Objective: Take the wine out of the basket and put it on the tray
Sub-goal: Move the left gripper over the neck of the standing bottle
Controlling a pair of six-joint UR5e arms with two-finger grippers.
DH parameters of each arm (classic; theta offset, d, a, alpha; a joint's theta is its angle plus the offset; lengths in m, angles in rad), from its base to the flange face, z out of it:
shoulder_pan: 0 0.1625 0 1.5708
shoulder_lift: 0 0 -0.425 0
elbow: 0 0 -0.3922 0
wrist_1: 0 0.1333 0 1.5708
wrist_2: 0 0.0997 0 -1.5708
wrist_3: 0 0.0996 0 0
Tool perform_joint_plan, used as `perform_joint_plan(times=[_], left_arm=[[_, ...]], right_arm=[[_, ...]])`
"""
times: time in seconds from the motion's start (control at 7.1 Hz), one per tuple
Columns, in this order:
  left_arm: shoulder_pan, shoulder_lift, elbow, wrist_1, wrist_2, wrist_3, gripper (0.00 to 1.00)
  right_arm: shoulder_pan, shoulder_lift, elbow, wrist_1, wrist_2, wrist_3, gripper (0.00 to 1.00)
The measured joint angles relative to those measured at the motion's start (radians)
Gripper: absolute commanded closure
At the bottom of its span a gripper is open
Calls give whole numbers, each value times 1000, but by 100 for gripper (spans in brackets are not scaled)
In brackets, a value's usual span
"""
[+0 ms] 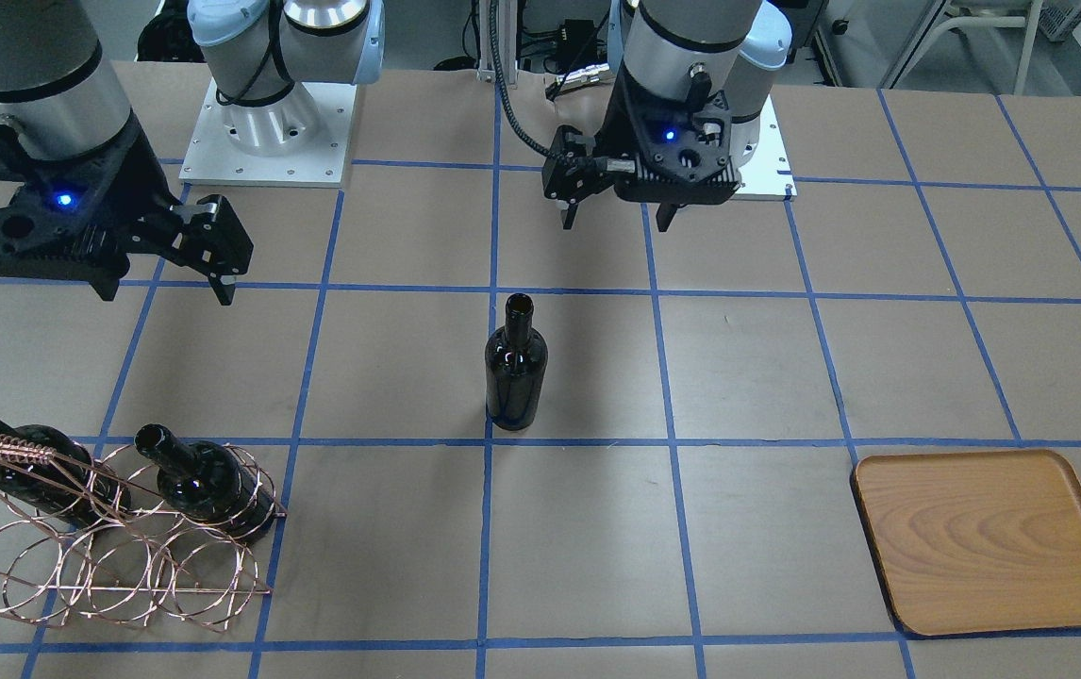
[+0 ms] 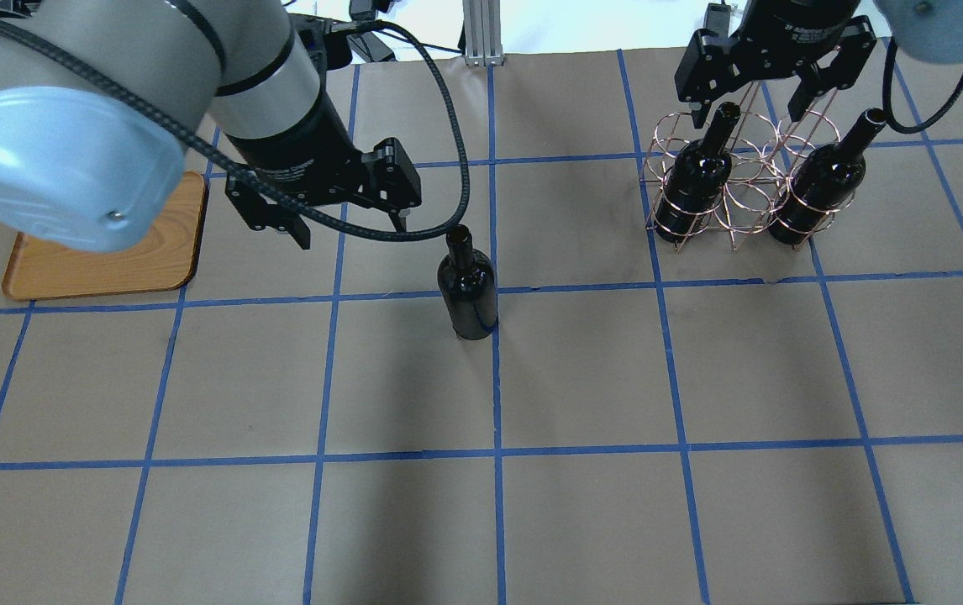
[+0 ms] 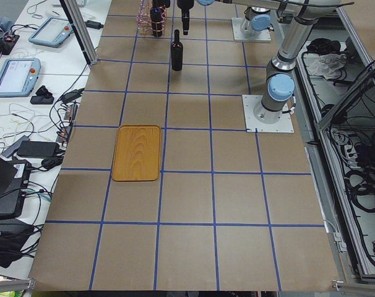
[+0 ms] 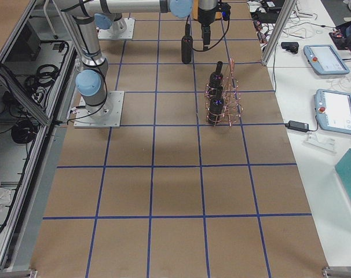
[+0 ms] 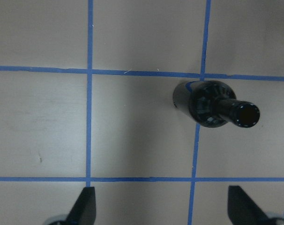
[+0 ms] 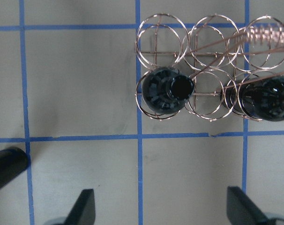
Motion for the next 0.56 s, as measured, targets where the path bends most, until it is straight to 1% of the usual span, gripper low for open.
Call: perform_joint_plan(times=[0.14,0.28,0.56], left_arm=[[-21,-35,13,19,-21,-40,0],[-43,-69,24,43,-31,-61,0],[-73,-146,32,110,-41,-90,0]], right_arm=[[-1,-35,49,-3,0,-6,0],[-2,-55,73,-3,1,-10,0],[-2,-67,86,-3,-3,-12,0]])
